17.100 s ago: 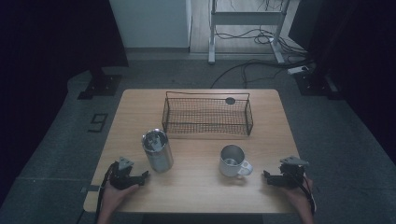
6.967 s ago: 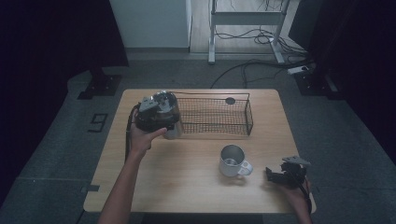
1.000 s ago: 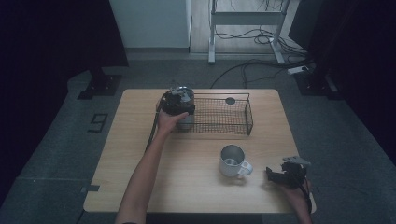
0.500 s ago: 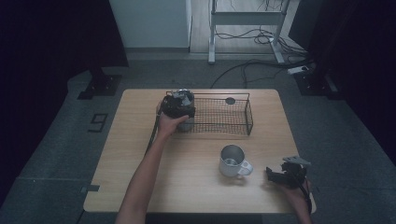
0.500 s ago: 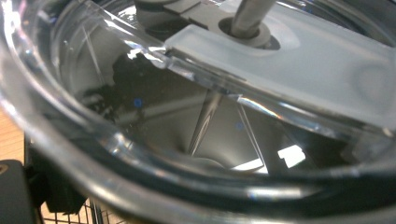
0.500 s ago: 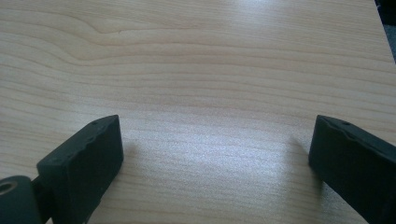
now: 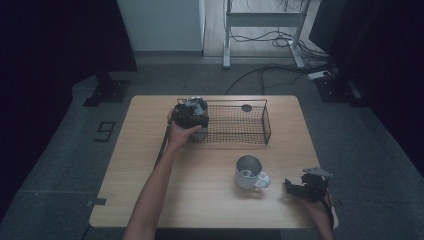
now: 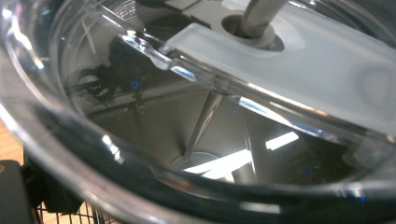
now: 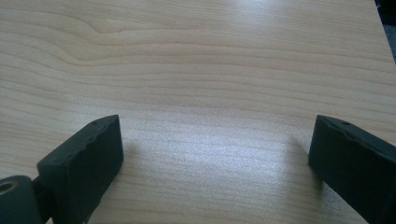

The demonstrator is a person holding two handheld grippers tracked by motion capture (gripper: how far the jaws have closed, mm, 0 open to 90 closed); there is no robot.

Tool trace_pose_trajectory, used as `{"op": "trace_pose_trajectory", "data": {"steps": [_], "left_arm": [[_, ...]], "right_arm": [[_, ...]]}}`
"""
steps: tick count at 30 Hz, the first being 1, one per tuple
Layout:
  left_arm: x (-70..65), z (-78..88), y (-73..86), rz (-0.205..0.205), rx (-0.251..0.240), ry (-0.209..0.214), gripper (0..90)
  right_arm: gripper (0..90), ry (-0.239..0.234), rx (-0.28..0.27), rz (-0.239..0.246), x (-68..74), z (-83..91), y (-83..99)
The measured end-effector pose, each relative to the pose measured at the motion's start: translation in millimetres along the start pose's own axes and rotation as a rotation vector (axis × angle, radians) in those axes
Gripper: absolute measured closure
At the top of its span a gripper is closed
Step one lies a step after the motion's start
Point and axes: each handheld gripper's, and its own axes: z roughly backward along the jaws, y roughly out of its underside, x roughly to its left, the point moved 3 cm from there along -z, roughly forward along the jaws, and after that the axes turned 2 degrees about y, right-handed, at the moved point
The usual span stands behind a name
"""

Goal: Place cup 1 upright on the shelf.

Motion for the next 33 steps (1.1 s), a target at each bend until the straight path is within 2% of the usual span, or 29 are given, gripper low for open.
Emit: {"op": "trace_pose_trajectory", "data": {"steps": [7, 10, 16, 21, 26, 33], "left_arm": [[0.2, 0.7, -0.2, 0.008, 0.001, 0.003, 2.9], [-0.4, 3.2, -1.4, 0.02, -0.012, 0.017, 0.0], [1.0, 10.0, -2.1, 0.032, -0.03, 0.015, 0.0], [2.5, 19.7, 0.7, 0.032, -0.041, 0.027, 0.0], [5.3, 35.1, 4.0, 0.021, -0.081, 0.041, 0.0], [13.7, 51.9, 8.7, 0.026, -0.085, 0.056, 0.4]], "right_arm": [[2.8, 0.0, 0.0, 0.0, 0.0, 0.0, 0.0], [2.8, 0.0, 0.0, 0.0, 0.0, 0.0, 0.0], [2.8, -0.002, -0.002, 0.0, -0.1, -0.4, -0.3], [2.8, -0.001, -0.001, 0.001, -0.1, -0.3, -0.3], [2.8, -0.001, 0.0, 0.001, -0.1, -0.3, -0.3], [2.8, -0.002, -0.001, 0.0, 0.0, -0.4, -0.3]]}}
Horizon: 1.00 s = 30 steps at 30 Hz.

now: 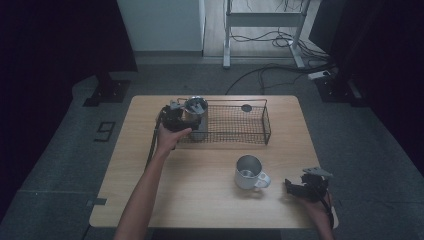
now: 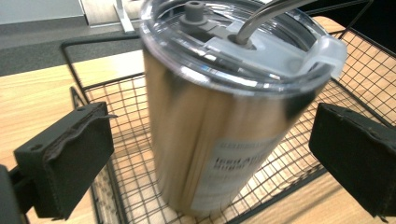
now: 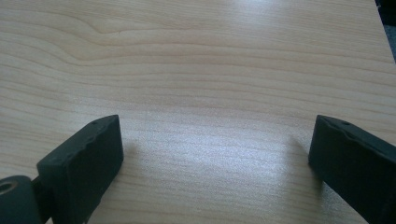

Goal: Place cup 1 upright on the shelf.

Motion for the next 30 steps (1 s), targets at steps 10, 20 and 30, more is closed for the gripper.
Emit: {"op": "trace_pose_trajectory", "data": {"steps": [10, 20, 30], "left_arm": [[-3.1, 29.8, 10.6, -0.018, -0.004, 0.014, 0.8], [-9.8, 46.7, 30.8, -0.028, 0.007, 0.037, 1.0], [-15.5, 70.1, 55.3, -0.039, 0.001, 0.059, 1.0]], "right_arm": [[2.8, 0.0, 0.0, 0.0, 0.0, 0.0, 0.0], [2.8, 0.0, 0.0, 0.0, 0.0, 0.0, 0.0], [2.8, 0.0, 0.002, -0.002, 0.2, 0.1, 0.0]]}}
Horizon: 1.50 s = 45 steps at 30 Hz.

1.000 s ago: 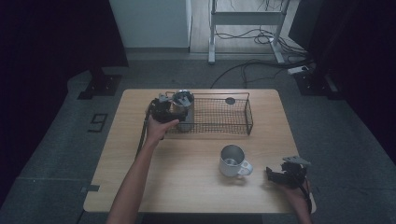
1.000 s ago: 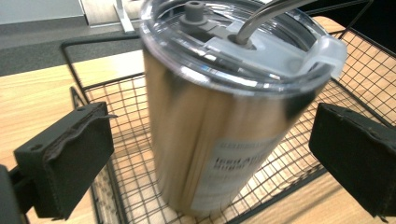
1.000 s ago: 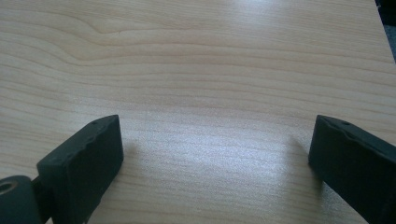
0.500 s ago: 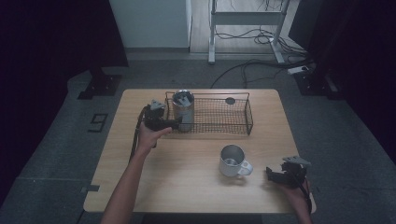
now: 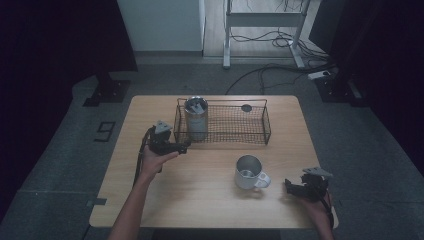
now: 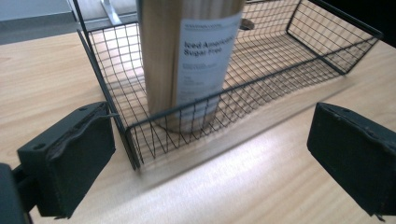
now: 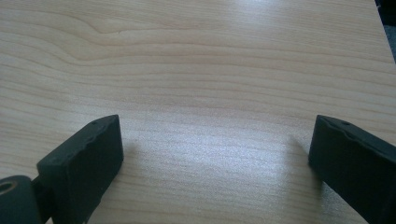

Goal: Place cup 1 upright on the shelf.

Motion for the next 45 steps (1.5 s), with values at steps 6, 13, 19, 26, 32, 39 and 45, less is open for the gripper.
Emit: {"op": "trace_pose_trajectory", "data": {"steps": [6, 13, 19, 26, 32, 39, 45], "left_arm": [[-2.4, 11.5, 11.4, 0.004, 0.001, 0.019, 1.0], [-1.4, 21.0, 30.9, 0.032, 0.002, 0.03, 1.1], [1.4, 27.9, 46.7, 0.045, 0.004, 0.021, 1.9], [3.4, 38.7, 67.0, 0.058, 0.012, 0.007, 2.5], [5.4, 44.6, 89.6, 0.072, 0.041, 0.004, 3.0], [13.3, 41.4, 112.4, 0.09, 0.096, -0.028, 4.3], [15.2, 40.2, 120.0, 0.096, 0.112, -0.044, 5.4]], "right_arm": [[2.9, 0.0, 0.0, 0.0, 0.0, 0.0, 0.0], [3.2, 0.004, 0.001, 0.0, 0.1, 0.5, 0.3], [3.2, 0.004, 0.001, -0.001, 0.0, 0.5, 0.3], [3.1, 0.004, 0.001, -0.001, 0.0, 0.5, 0.3], [3.1, 0.004, 0.001, -0.001, 0.0, 0.5, 0.4], [3.1, 0.004, 0.001, -0.001, 0.0, 0.5, 0.3], [3.2, 0.004, 0.001, -0.001, 0.0, 0.5, 0.3]]}}
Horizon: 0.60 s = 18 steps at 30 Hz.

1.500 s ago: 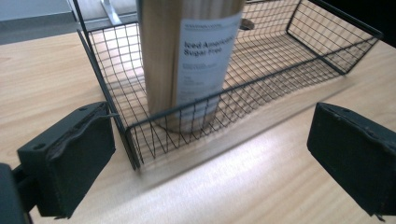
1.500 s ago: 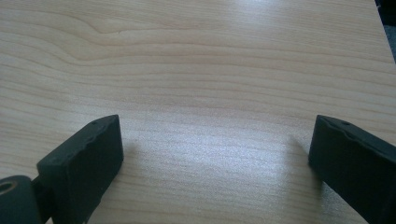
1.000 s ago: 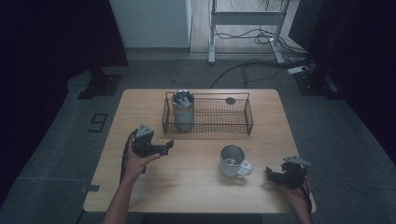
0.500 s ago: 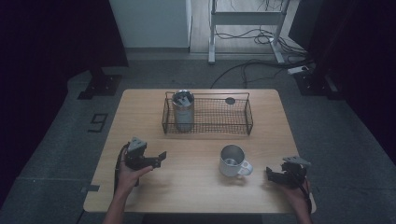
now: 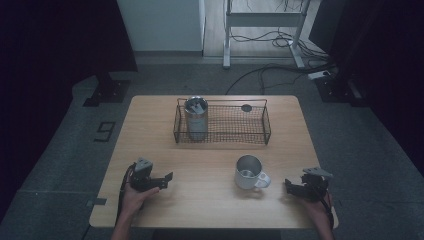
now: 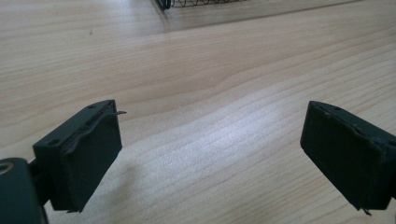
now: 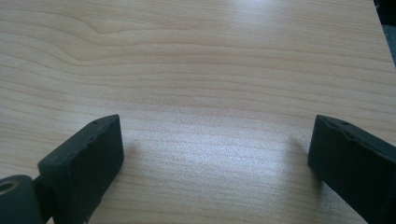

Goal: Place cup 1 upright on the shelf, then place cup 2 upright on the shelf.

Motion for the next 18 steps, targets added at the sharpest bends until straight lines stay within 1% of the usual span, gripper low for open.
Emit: {"op": "trace_pose_trajectory", "data": {"steps": [4, 6, 10, 13, 15, 18], "left_arm": [[-1.3, -2.3, 2.8, -0.013, 0.014, -0.021, 5.6], [-1.8, -3.4, 4.3, -0.01, 0.017, -0.024, 5.7], [-3.4, -4.3, 4.7, -0.006, 0.018, -0.018, 5.9], [-4.0, -4.7, 3.3, -0.002, 0.015, -0.016, 6.0], [-4.2, -5.5, 2.5, 0.002, 0.014, -0.015, 6.4], [-4.9, -5.6, 2.4, 0.008, 0.015, -0.008, 6.4]], "right_arm": [[3.2, -0.001, 0.0, -0.001, 0.1, -0.1, -0.1], [3.3, -0.001, 0.0, 0.0, 0.0, -0.1, -0.1], [6.2, 0.001, -0.006, -0.001, -0.1, 0.5, -0.1], [10.1, 0.002, -0.02, 0.001, 0.3, 2.1, 0.3], [10.3, 0.009, -0.034, 0.0, 0.4, 3.9, 0.9], [10.3, -0.009, -0.051, -0.016, 0.6, 8.5, 0.6]]}}
